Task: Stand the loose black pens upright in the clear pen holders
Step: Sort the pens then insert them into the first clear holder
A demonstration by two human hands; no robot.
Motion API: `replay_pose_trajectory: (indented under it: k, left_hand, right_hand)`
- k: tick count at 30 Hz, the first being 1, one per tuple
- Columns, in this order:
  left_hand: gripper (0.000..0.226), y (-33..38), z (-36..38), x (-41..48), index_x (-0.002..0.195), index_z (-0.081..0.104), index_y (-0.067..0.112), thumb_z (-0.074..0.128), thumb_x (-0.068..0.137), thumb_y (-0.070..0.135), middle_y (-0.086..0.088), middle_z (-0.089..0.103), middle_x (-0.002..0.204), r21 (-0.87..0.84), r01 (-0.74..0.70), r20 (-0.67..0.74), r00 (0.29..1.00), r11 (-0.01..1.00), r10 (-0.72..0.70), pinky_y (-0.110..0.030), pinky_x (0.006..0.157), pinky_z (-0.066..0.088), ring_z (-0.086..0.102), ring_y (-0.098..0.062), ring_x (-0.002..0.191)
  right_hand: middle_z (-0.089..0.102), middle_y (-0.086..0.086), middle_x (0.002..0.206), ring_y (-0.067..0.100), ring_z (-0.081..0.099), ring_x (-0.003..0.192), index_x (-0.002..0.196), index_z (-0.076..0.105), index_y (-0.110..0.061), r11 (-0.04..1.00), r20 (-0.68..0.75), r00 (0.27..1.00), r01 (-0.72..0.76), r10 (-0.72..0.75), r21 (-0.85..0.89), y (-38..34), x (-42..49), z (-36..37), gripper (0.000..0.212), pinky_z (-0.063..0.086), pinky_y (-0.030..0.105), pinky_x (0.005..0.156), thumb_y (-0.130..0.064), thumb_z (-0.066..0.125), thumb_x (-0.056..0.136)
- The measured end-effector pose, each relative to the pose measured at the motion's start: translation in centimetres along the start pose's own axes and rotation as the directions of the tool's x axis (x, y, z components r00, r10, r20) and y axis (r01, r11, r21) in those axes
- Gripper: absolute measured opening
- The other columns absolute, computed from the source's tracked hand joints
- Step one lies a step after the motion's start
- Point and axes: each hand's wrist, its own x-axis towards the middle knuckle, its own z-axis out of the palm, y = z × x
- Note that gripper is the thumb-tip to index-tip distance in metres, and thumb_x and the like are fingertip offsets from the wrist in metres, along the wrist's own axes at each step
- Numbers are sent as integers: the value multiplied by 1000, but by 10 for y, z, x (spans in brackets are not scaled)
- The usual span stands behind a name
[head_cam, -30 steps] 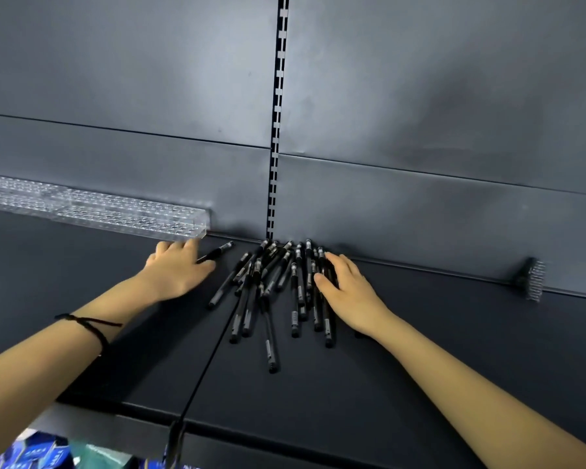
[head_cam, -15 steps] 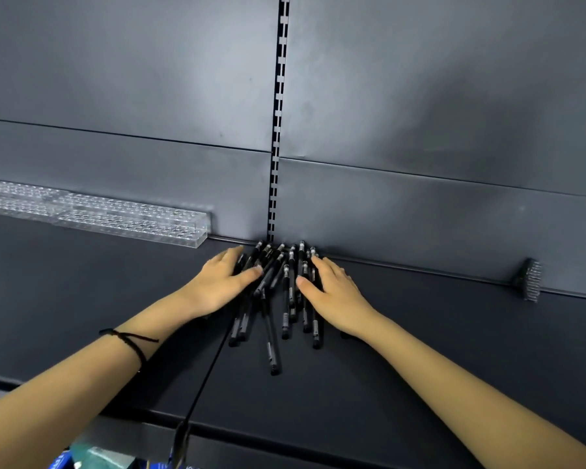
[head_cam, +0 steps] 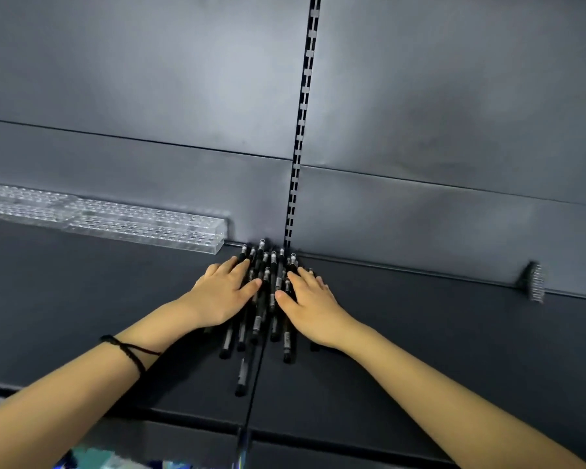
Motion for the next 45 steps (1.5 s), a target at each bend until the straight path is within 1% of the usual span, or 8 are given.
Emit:
replay_pose_trajectory:
  k: [11,15,18,20,26,32,41,45]
  left_hand:
    - [64,-66,-35,-21,155,17,17,33,102,48,-5,12,163,-54,-114,48,992,992,117,-36,118,10,6,-28,149]
    - [66,-77,-43,-28,153,22,25,35,97,57,0,15,162,-143,-223,-67,974,964,215,-38,119,11,7,-21,149]
    - [86,-85,-59,-47,149,29,36,26,78,85,15,17,158,-190,-511,-53,858,839,510,-36,121,7,5,-2,145]
    - [76,-89,-70,-63,146,30,43,34,80,81,25,16,156,-195,-649,77,737,735,671,-33,120,3,-2,9,142]
    - [87,-93,-77,-86,146,25,50,72,74,60,33,2,156,-194,-762,322,545,617,774,-34,117,-13,-18,7,143]
    - [80,-85,-66,-71,146,25,51,67,79,61,30,1,158,-153,-760,299,574,632,762,-39,119,-14,-17,7,143]
    - [53,-71,-57,-58,142,44,39,59,92,49,22,23,156,-186,-746,207,606,639,768,-13,114,-10,-2,14,142]
    - [59,-77,-54,-58,142,43,40,56,88,61,23,26,154,-114,-773,142,609,624,780,-21,117,-11,0,7,145]
  right_hand:
    - [-9,2,163,31,-12,148,155,4,-20,994,-46,993,-106,108,35,-77,5,36,65,-4,41,120,-51,24,102]
    - [-13,0,162,27,-13,148,155,2,-23,989,-48,992,-109,115,103,-88,8,39,64,-3,41,120,-49,27,102]
    - [-12,-3,162,15,-8,149,155,5,-25,955,-99,989,-77,110,287,-88,13,33,62,3,32,117,-40,32,101]
    - [-7,-4,163,12,-2,149,155,10,-27,919,-144,977,-92,158,384,-85,20,24,60,8,29,115,-38,34,100]
    - [19,-10,160,14,22,145,152,23,-33,882,-128,976,-97,175,462,-77,45,2,56,22,36,117,-54,30,100]
    - [23,-10,158,8,19,145,152,27,-25,930,-68,996,-24,52,367,-83,80,-2,56,14,21,106,-52,23,103]
    - [41,-6,151,13,30,142,126,62,-38,923,47,998,-46,30,381,-73,103,-9,73,17,40,115,-76,12,89]
    - [43,-8,150,11,32,141,125,62,-38,909,51,999,-9,-13,416,-60,95,-9,69,17,40,118,-74,15,91]
